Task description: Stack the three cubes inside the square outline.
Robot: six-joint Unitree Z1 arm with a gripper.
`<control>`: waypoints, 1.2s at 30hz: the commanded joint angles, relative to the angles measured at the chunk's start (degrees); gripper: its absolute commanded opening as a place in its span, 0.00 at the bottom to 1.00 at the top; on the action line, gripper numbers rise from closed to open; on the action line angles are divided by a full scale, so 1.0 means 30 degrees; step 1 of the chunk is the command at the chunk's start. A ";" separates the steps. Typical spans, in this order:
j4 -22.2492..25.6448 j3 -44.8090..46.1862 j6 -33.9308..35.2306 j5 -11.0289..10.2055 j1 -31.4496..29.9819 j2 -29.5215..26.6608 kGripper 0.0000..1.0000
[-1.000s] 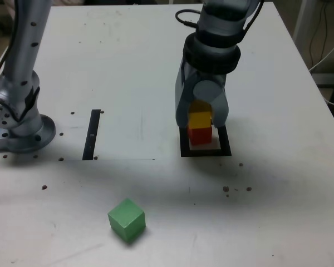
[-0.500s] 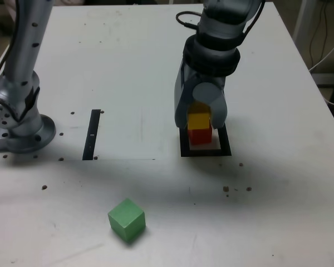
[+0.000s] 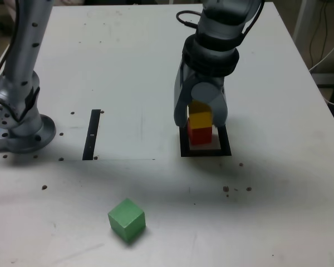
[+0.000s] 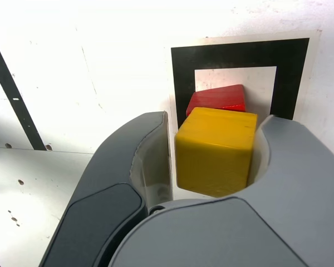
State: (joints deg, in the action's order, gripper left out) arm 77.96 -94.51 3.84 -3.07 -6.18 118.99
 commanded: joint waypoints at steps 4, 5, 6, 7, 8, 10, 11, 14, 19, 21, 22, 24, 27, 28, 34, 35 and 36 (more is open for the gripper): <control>0.0088 -0.0020 -0.0025 -0.0006 0.0008 -0.0048 1.00; 0.0093 -0.0020 -0.0030 0.0002 0.0008 -0.0051 1.00; 0.0103 -0.0020 -0.0034 0.0011 0.0008 -0.0057 1.00; 0.0116 -0.0016 -0.0039 0.0017 0.0008 -0.0066 1.00; 0.0129 -0.0011 -0.0043 0.0022 0.0008 -0.0076 1.00; 0.0165 -0.0010 -0.0069 0.0038 0.0008 -0.0102 1.00; 0.0190 -0.0016 -0.0090 0.0049 0.0008 -0.0129 1.00; 0.0349 -0.0043 -0.0156 0.0090 0.0008 -0.0344 1.00; 0.0625 0.0398 -0.0198 0.0090 -0.0156 -0.1523 1.00; 0.0649 0.0819 -0.0172 0.0077 -0.0398 -0.2153 1.00; 0.0663 0.1127 -0.0097 0.0073 -0.0638 -0.2571 1.00; 0.0677 0.1587 0.0153 0.0105 -0.1102 -0.3160 1.00; 0.0676 0.2286 0.0913 0.0266 -0.2018 -0.3942 1.00; 0.0669 0.2539 0.1277 0.0339 -0.2372 -0.4178 1.00; 0.0497 0.4344 0.4841 0.0878 -0.4854 -0.5408 1.00; 0.0348 0.4695 0.5616 0.1038 -0.5309 -0.5556 1.00; 0.0121 0.5053 0.6398 0.1226 -0.5769 -0.5676 1.00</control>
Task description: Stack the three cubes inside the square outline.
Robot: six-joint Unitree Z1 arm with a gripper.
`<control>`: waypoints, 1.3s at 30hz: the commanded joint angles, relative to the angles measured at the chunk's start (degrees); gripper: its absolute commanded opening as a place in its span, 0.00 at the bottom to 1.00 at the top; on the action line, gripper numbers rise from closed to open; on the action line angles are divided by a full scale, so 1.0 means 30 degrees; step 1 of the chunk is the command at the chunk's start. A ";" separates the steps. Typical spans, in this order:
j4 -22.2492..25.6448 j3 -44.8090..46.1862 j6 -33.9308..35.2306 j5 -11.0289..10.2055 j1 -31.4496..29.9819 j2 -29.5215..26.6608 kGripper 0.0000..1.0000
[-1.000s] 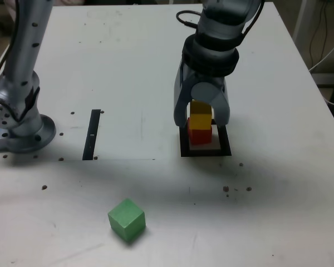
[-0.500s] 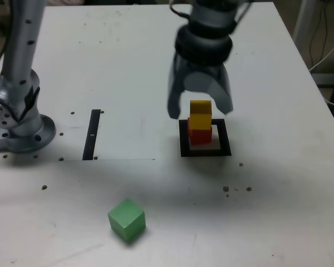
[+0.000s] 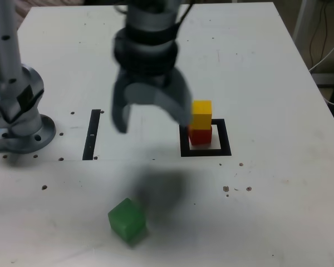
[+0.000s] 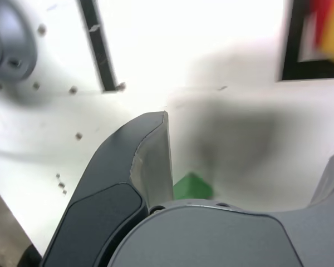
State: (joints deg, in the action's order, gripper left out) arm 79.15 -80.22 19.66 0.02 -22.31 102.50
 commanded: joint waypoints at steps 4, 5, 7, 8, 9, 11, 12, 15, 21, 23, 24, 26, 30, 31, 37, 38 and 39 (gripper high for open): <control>-0.1561 0.1540 0.4344 0.1207 -0.2281 -0.0481 1.00; -0.1775 0.1687 0.4963 0.1421 -0.2659 -0.0528 1.00; -0.1982 0.1808 0.6011 0.1818 -0.3330 -0.0604 1.00; -0.2017 0.1807 0.6437 0.2004 -0.3633 -0.0629 1.00; -0.2048 0.1792 0.6824 0.2186 -0.3926 -0.0644 1.00; -0.2149 0.1788 0.7563 0.2535 -0.4528 -0.0657 1.00; -0.2229 0.1810 0.7968 0.2680 -0.4859 -0.0657 1.00; -0.2792 0.2057 0.9247 0.2948 -0.5858 -0.0601 1.00; -0.4282 0.2822 1.0348 0.3123 -0.6663 -0.0240 1.00; -0.4621 0.3027 1.0351 0.3173 -0.6731 -0.0139 1.00; -0.4832 0.3133 1.0351 0.3186 -0.6789 -0.0087 1.00; -0.5257 0.3311 1.0351 0.3197 -0.6919 0.0024 1.00; -0.5979 0.3603 1.0351 0.3232 -0.7096 0.0294 1.00; -0.6111 0.3664 1.0351 0.3239 -0.7106 0.0365 1.00; -0.7027 0.3858 1.0272 0.3246 -0.7120 0.0986 1.00; -0.7204 0.3872 1.0241 0.3242 -0.7120 0.1127 1.00; -0.7377 0.3888 1.0210 0.3235 -0.7120 0.1262 1.00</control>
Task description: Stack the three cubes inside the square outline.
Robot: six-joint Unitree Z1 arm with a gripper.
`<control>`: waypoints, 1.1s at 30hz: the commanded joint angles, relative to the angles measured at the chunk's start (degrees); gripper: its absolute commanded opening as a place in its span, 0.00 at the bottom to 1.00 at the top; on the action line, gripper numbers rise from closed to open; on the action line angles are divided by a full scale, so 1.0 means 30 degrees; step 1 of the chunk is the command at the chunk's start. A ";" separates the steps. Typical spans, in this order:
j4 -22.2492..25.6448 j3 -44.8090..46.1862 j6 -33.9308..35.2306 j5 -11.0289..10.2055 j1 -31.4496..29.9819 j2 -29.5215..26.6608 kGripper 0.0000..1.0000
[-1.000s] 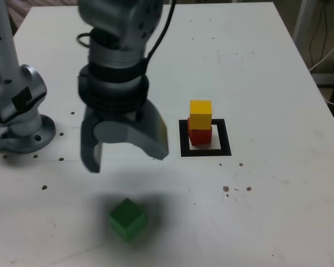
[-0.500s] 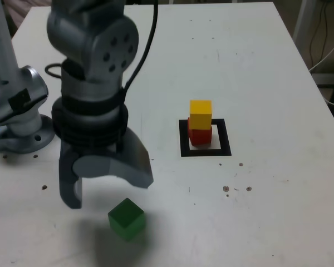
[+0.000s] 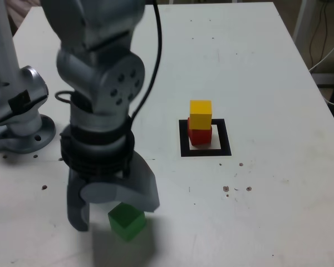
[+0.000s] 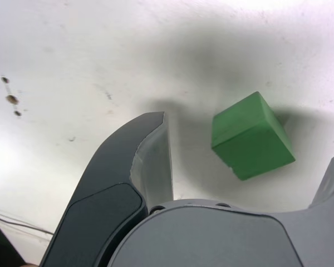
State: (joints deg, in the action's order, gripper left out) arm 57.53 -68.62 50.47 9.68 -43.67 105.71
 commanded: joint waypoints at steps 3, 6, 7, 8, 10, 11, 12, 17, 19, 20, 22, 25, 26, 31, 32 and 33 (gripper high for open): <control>-0.0627 0.0054 -0.0122 -0.0047 -0.0003 0.0581 1.00; -0.0861 0.0021 -0.0244 -0.0071 0.0000 0.0938 0.99; -0.0921 -0.0009 -0.0319 -0.0058 0.0003 0.1069 0.98; -0.0984 -0.0036 -0.0405 -0.0033 0.0004 0.1186 0.97; -0.1110 -0.0080 -0.0585 0.0024 0.0007 0.1356 0.95; -0.1166 -0.0099 -0.0656 0.0040 0.0011 0.1410 0.93; -0.1223 -0.0107 -0.0707 0.0043 0.0019 0.1448 0.91; -0.1695 -0.0075 -0.0930 0.0006 0.0085 0.1709 0.84; -0.1957 -0.0083 -0.1158 -0.0008 0.0135 0.1868 0.83; -0.2033 -0.0087 -0.1297 -0.0022 0.0173 0.1925 0.82; -0.2105 -0.0088 -0.1605 -0.0051 0.0291 0.2028 0.82; -0.2049 -0.0065 -0.2087 -0.0019 0.0542 0.2230 0.82; -0.2022 -0.0055 -0.2242 0.0043 0.0624 0.2314 0.82; -0.1790 -0.0030 -0.2957 0.0554 0.0911 0.2552 0.79; -0.1667 -0.0030 -0.3061 0.0658 0.0961 0.2564 0.76; -0.1518 -0.0033 -0.3136 0.0742 0.1009 0.2569 0.72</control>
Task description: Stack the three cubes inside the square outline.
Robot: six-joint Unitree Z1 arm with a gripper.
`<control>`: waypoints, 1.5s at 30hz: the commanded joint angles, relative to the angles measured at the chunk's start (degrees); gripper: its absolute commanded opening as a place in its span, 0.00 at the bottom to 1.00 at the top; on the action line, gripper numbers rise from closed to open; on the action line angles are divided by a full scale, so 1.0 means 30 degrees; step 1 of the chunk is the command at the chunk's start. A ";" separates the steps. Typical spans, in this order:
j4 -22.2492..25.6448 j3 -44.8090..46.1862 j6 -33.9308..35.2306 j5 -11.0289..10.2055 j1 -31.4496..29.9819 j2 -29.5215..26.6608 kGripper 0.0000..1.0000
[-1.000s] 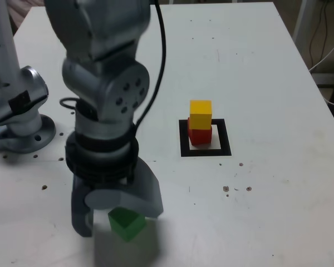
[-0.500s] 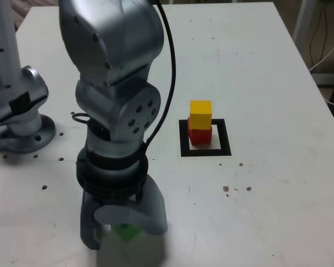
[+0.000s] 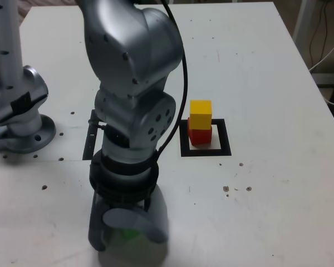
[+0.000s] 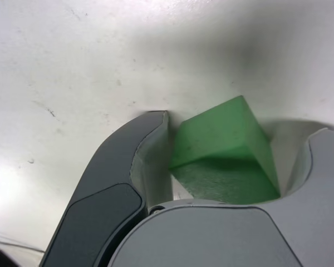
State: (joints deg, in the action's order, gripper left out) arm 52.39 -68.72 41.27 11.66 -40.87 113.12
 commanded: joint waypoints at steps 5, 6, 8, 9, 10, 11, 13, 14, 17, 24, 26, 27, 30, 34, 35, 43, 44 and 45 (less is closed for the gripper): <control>0.0581 -0.0003 -0.0140 0.0048 0.0225 0.0105 0.43; 0.0499 -0.0003 -0.0114 -0.0072 0.0232 0.0101 0.37; 0.0184 0.0017 -0.0027 -0.0421 0.0234 0.0091 0.25; 0.0027 0.0035 0.0012 -0.0566 0.0234 0.0086 0.22; -0.0104 0.0057 0.0053 -0.0680 0.0234 0.0086 0.20; -0.0211 0.0082 0.0086 -0.0758 0.0234 0.0086 0.19; -0.0380 0.0139 0.0129 -0.0863 0.0234 0.0088 0.19; -0.0431 0.0160 0.0150 -0.0916 0.0234 0.0092 0.19; -0.0472 0.0187 0.0216 -0.1234 0.0234 0.0102 0.19; 0.0035 -0.0035 0.0263 -0.2278 0.0234 -0.0177 0.19; 0.0360 -0.0119 0.0255 -0.2532 0.0234 -0.0375 0.19; 0.0523 -0.0158 0.0245 -0.2697 0.0234 -0.0492 0.19; 0.0978 -0.0366 0.0072 -0.3506 0.0316 -0.0973 0.18; 0.2069 -0.0867 -0.0392 -0.4391 0.0657 -0.1636 0.16; 0.2491 -0.1024 -0.0572 -0.4511 0.0792 -0.1792 0.16; 0.7371 -0.3464 -0.3484 -0.5300 0.2989 -0.2770 0.16; 0.8103 -0.3952 -0.4044 -0.5507 0.3418 -0.2805 0.16; 0.8767 -0.4449 -0.4655 -0.5712 0.3867 -0.2807 0.16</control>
State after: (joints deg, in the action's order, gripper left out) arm 74.21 -79.78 29.68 -4.63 -31.15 104.91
